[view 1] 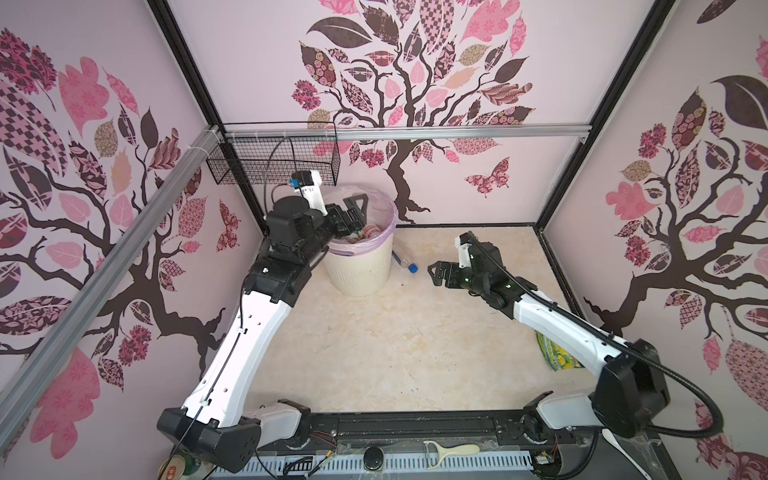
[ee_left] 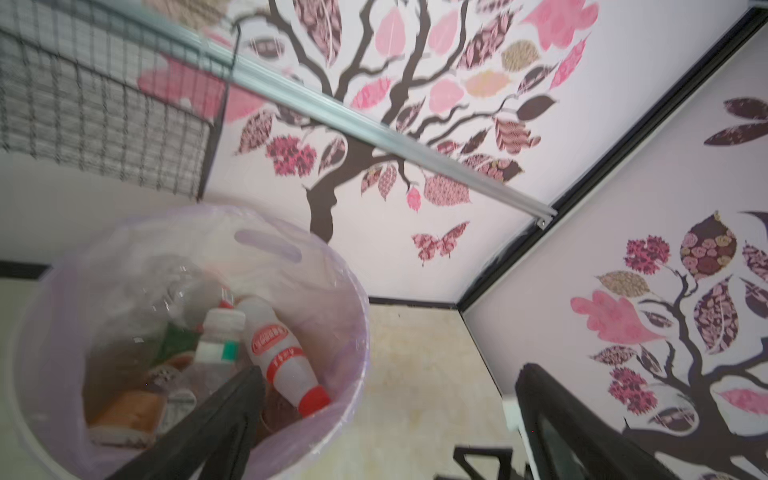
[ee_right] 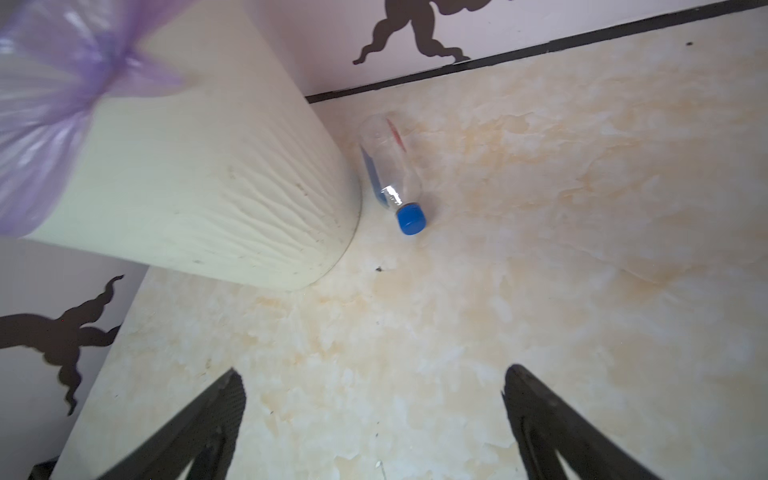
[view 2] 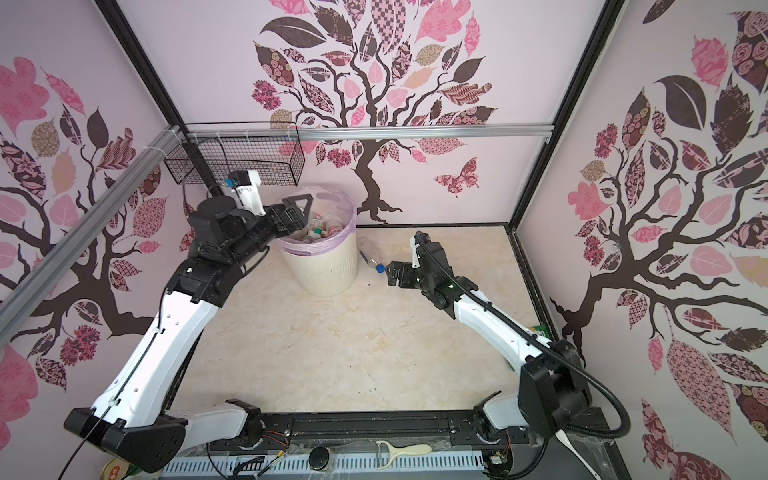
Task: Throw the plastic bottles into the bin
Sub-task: 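Lower left arm from the bin while right gripper reaches the blue-capped bottle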
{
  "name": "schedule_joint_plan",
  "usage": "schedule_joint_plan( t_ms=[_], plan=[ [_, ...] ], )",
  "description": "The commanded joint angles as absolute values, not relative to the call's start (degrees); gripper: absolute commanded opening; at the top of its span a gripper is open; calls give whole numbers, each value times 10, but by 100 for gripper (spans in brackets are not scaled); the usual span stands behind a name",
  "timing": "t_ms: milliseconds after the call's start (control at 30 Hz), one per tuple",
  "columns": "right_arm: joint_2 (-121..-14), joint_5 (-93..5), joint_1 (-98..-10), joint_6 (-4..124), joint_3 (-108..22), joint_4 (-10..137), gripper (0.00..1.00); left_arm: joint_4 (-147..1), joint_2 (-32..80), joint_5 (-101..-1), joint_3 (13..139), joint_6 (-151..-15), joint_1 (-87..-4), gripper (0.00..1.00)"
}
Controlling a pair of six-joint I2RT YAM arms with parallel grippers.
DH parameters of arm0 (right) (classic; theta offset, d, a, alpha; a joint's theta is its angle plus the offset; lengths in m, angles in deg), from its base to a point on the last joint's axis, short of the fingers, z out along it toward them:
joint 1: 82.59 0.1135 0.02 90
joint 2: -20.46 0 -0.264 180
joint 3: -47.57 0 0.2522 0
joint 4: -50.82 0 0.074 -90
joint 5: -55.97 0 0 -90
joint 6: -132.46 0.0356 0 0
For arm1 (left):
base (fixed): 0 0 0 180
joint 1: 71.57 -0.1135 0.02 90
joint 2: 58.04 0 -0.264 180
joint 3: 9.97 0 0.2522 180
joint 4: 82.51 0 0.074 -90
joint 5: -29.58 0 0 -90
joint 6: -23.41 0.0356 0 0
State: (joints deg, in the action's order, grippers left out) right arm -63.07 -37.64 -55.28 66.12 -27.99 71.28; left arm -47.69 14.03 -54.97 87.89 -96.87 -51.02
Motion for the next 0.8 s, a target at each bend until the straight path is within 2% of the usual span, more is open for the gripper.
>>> schedule_joint_plan(
  t_ms=[0,400,767],
  plan=[
    [-693,-357,-552,630,-323,681,100,-491,114,-522,797,-1016,-499,98],
    [-932,-392,-556,577,-491,677,96,-499,28,-489,604,-1048,-497,99],
    [-1068,-393,-556,528,-624,747,87,-467,-29,-499,514,-1044,-499,98]
  ],
)
